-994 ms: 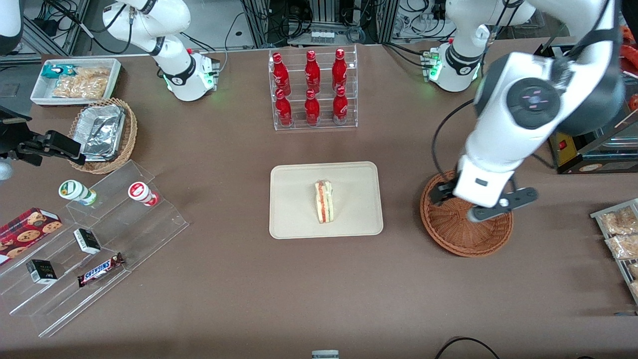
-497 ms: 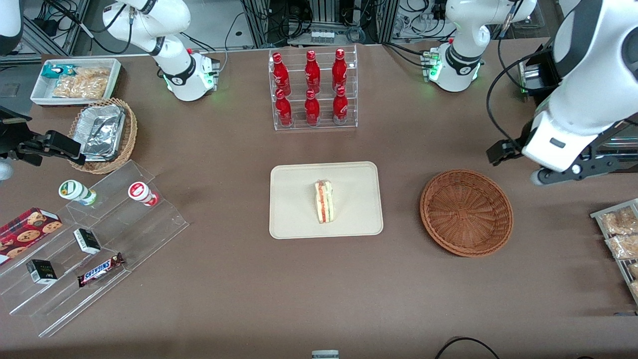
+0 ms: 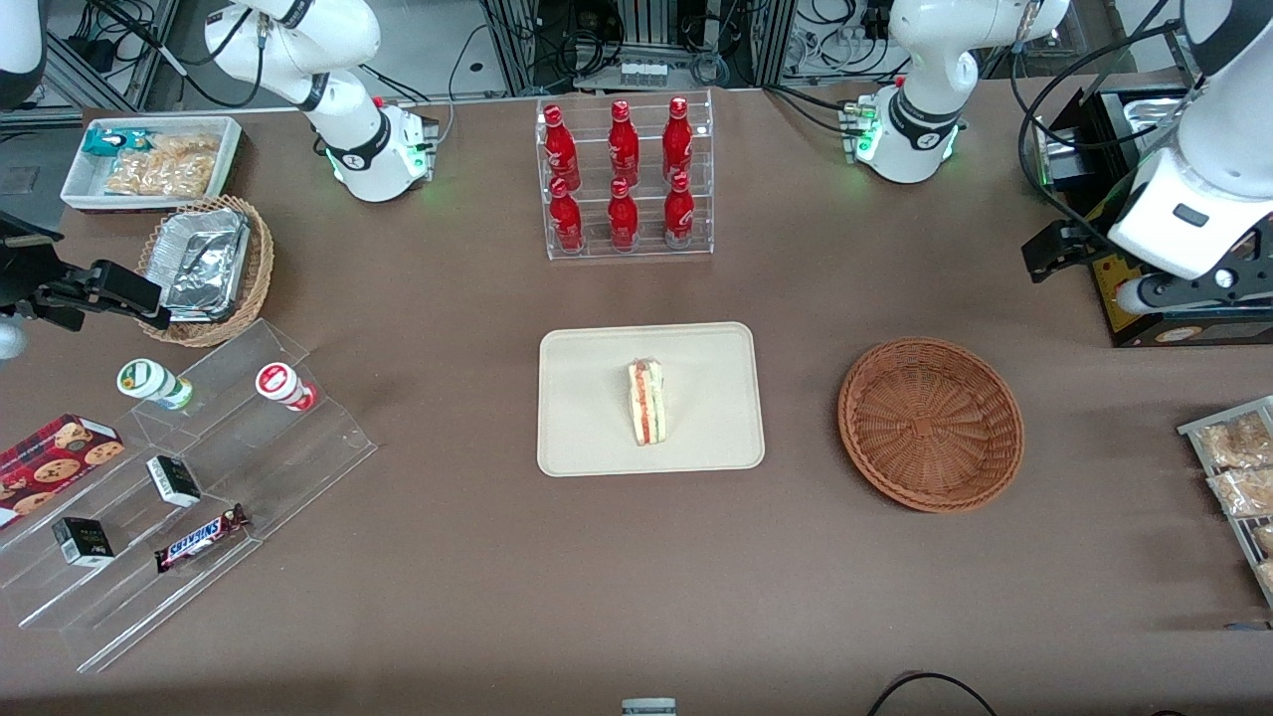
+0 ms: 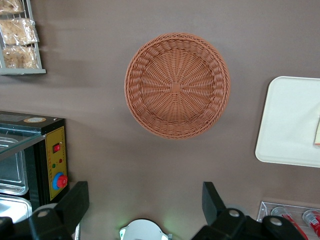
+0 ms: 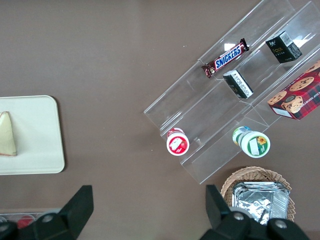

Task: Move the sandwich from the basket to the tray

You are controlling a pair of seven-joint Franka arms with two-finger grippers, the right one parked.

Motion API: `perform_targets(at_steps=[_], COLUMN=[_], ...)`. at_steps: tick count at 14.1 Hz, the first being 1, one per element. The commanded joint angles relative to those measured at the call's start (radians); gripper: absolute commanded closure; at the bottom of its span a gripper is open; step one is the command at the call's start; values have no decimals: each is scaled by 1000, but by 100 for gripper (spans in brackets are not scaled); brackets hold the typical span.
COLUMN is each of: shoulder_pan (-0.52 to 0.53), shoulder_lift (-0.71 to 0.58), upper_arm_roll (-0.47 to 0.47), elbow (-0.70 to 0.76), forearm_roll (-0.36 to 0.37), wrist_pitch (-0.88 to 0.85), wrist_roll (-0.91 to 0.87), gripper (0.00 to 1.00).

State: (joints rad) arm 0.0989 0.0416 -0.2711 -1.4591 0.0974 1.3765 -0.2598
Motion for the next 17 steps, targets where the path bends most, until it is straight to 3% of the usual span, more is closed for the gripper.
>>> perform_targets(at_steps=[1, 3, 17], shoulder_pan=[22, 21, 42], shoulder_lift=[-34, -43, -58], upper_arm_roll=[-23, -22, -17], elbow=[-18, -18, -81], forearm_roll=[-18, -56, -56], wrist_pitch=[-7, -2, 73], wrist_roll=[22, 20, 24], gripper=[0, 0, 0])
